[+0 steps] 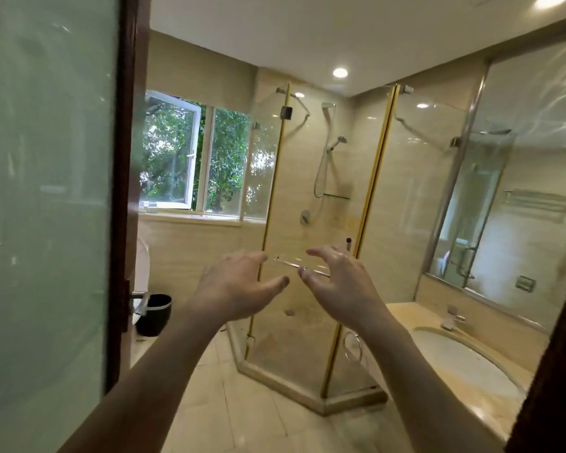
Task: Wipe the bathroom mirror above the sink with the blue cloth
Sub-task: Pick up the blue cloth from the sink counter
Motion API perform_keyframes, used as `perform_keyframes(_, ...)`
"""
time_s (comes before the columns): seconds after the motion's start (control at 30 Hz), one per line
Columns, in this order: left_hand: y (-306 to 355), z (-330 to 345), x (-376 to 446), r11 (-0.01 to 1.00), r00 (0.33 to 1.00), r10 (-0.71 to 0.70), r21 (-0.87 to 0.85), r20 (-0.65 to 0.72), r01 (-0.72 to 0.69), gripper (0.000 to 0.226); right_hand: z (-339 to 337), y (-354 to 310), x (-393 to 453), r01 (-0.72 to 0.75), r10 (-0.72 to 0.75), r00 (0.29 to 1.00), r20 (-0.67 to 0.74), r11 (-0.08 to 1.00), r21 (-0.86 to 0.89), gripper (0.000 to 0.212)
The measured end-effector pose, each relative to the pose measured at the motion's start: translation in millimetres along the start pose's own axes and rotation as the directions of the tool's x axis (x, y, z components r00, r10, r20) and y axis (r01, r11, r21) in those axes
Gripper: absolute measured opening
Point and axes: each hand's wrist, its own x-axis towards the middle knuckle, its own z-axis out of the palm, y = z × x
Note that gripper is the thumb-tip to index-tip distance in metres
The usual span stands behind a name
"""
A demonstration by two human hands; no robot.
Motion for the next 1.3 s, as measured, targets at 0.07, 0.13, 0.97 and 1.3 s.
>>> perform_keyframes(0.07,-18,3,41,1.0,1.0,-0.018,-0.003,0.019,0.018,0.067,16,11,42,-0.006,0.006,1.0,0.007,1.0,0.012,0.046)
perform_keyframes(0.13,-32,8,79,0.999,1.0,0.003,-0.032,-0.021,-0.004,0.066,31,24,76,-0.007,0.007,1.0,-0.022,0.999,0.032,0.044)
perform_keyframes(0.97,118,222,478,0.838,0.88,0.475,-0.31,0.007,-0.45,0.054,17,371,271,-0.5,0.46,0.856,-0.236,0.853,-0.15,0.044)
perform_keyframes(1.3,267,295,560,0.579,0.65,0.759,-0.483,0.027,-0.657,0.055,-49,477,274,-0.704,0.568,0.692,-0.446,0.669,-0.24,0.045)
